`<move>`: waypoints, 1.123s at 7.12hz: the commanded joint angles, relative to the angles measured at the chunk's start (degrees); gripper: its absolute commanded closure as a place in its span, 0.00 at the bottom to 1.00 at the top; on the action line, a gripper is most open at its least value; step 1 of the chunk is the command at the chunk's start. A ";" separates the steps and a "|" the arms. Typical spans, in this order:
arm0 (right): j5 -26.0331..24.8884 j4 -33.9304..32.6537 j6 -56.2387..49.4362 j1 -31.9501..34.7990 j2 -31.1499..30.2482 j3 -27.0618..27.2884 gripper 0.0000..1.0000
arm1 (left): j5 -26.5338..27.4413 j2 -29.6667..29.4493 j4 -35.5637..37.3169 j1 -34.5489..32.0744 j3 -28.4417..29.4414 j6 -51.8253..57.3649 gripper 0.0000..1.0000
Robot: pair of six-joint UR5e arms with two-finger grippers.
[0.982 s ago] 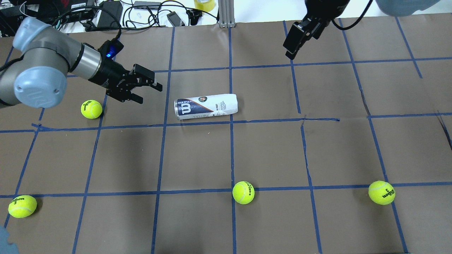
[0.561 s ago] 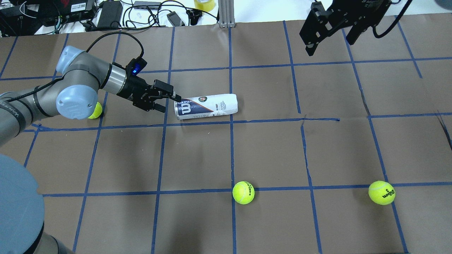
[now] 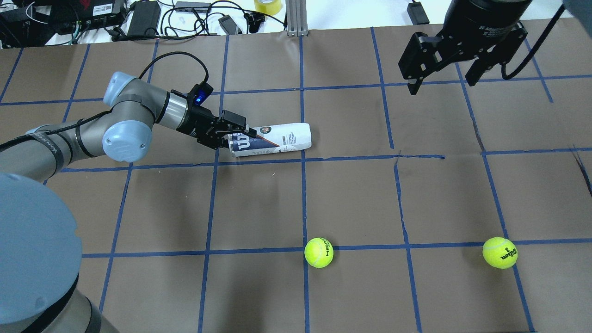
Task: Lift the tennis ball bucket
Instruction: 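Grasp the can's open end with the left gripper and lift it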
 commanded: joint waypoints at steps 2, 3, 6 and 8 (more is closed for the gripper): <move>-0.09 -3.73 -0.32 -0.02 -0.15 1.97 0.00 | 0.31 0.58 0.79 -0.39 0.67 -9.00 1.00; -0.18 -3.85 -0.67 -0.02 -0.06 2.24 0.00 | 0.83 1.64 0.44 -0.48 3.63 -17.85 1.00; -0.10 -4.56 0.12 -0.10 -0.32 4.09 0.00 | 8.19 7.26 -6.21 -1.80 13.39 -25.40 1.00; -0.10 -4.55 0.30 -0.10 -0.32 4.09 0.00 | 18.61 9.55 -15.51 -2.76 23.21 -26.03 1.00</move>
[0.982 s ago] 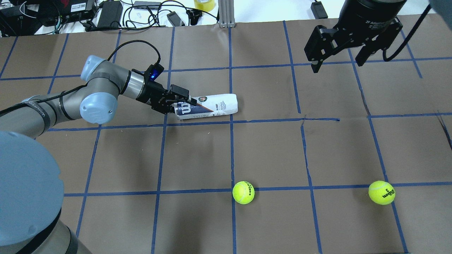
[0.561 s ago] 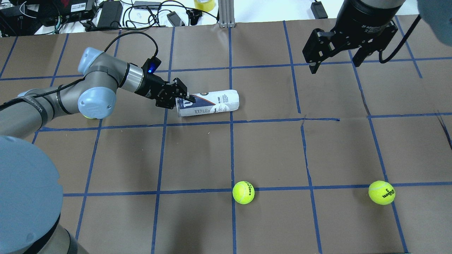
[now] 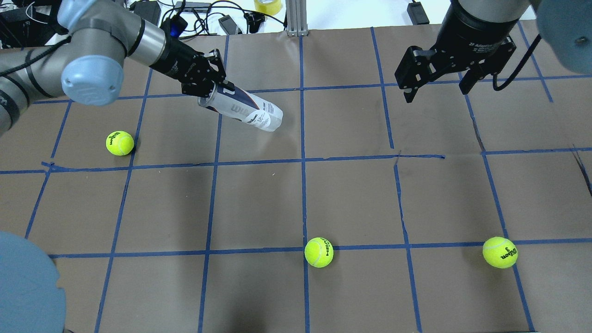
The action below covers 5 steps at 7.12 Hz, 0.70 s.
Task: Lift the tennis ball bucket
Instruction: 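Tilt the can upright with the left gripper and lower it onto the table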
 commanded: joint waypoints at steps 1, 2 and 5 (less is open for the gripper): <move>-0.09 -0.27 0.46 -0.10 -0.63 -0.04 0.00 | 11.08 1.66 -5.87 -3.11 7.99 -0.45 1.00; -0.09 -0.01 1.33 -0.19 -1.50 0.13 0.00 | 19.13 1.05 -5.26 -5.92 8.71 0.68 1.00; -0.09 0.87 7.93 -0.19 -1.78 0.13 0.00 | 30.28 -1.66 -4.83 -13.40 9.15 18.02 1.00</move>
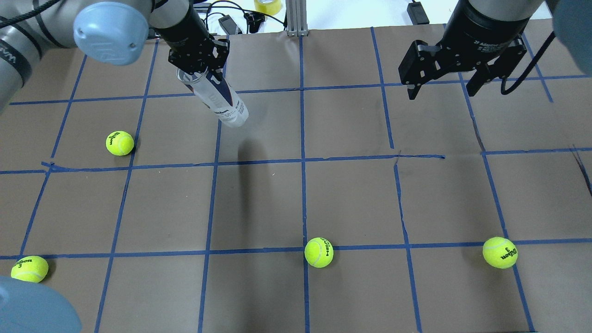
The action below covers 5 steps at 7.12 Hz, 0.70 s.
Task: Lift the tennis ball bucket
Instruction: 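Tilt the can upright with the left gripper and lower it onto the table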
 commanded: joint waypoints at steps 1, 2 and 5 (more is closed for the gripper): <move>0.00 -0.63 0.68 -0.04 -0.03 0.01 0.00 | 5.02 -2.59 1.21 -3.76 0.38 9.16 1.00; 0.00 -0.30 0.68 -0.04 -0.03 0.01 0.00 | 5.83 -3.38 2.35 -4.29 0.56 12.05 1.00; -0.79 -0.56 0.15 0.05 -0.03 0.01 0.00 | 5.31 -4.88 3.50 -4.47 0.48 12.08 1.00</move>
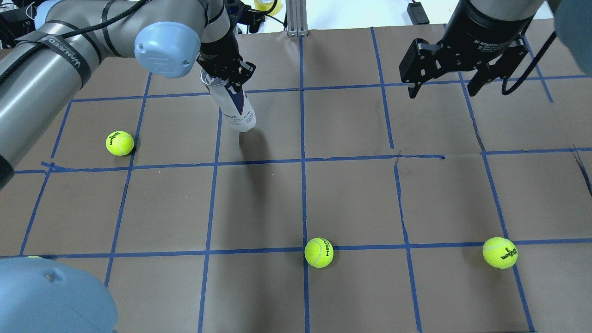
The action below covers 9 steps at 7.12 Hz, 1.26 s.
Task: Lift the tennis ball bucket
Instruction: 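Tilt the can upright with the left gripper and lower it onto the table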
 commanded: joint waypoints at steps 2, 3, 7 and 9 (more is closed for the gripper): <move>-0.49 -0.02 -0.10 0.05 0.00 0.09 0.00 | -0.09 -1.21 0.38 -0.12 -0.40 -0.07 1.00; -0.58 0.07 -0.19 0.05 0.00 0.09 0.00 | -0.09 -1.22 0.38 -0.12 -0.23 -0.15 1.00; -0.58 0.07 -0.27 0.05 0.00 0.17 0.00 | -0.09 -1.57 0.30 -0.82 -0.32 -0.59 0.77; -0.58 0.16 -0.27 0.05 0.00 0.18 0.00 | -0.18 -1.74 0.12 -1.00 -0.40 -1.20 0.25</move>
